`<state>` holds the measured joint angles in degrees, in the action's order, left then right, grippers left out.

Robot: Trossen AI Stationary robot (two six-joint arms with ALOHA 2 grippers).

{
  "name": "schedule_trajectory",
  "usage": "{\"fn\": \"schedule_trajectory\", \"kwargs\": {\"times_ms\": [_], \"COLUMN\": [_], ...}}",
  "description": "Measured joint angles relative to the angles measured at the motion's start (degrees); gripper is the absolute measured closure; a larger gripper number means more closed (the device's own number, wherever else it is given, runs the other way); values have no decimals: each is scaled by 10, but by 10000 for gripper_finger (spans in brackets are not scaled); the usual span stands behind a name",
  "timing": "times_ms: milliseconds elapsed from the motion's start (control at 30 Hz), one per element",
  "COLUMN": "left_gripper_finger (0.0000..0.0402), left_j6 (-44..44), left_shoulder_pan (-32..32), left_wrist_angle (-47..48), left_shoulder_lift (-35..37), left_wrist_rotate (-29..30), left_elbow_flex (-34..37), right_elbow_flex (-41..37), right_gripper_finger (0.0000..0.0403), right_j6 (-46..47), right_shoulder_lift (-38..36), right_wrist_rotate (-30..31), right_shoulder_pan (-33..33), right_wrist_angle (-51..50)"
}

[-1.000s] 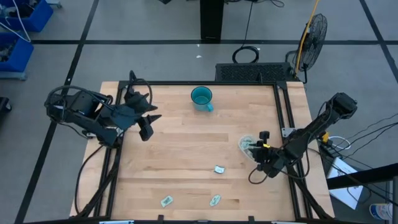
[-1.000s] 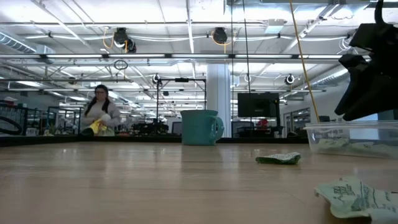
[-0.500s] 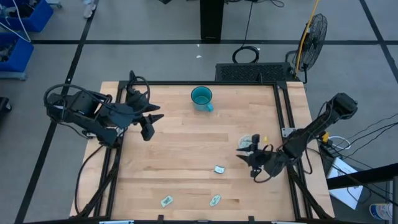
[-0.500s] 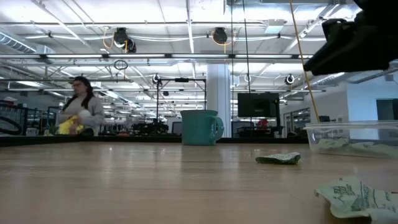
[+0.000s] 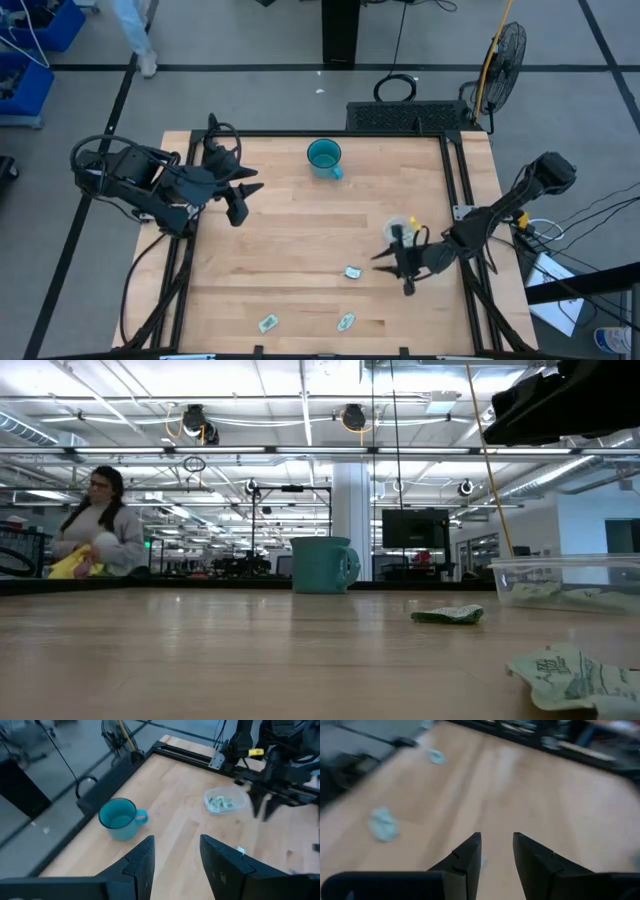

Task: Pick and place Stevia / Truvia into bins
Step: Put the green truvia packet into the transparent container

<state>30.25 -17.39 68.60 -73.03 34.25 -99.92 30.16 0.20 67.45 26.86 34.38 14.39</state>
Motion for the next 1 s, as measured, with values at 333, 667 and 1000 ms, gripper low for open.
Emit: {"fn": "schedule_trajectory", "kwargs": {"times_ms": [333,667,1000], "left_gripper_finger": [238,238,238], "left_j6": [-63,-63,-73], "left_shoulder_pan": [6,9,9], "left_wrist_angle": [-23,-22,-21], "left_shoulder_lift": [0,0,0], "left_wrist_rotate": [13,17,16], "left_elbow_flex": [0,0,0], "right_elbow_flex": [1,0,2], "right_gripper_finger": [262,195,198], "right_j6": [-13,-48,-40], "right_shoulder_lift": [138,273,339], "right_wrist_rotate": [-62,-121,-127], "right_shoulder_pan": [-13,-44,-77], "right_wrist_angle": [94,245,251]}}
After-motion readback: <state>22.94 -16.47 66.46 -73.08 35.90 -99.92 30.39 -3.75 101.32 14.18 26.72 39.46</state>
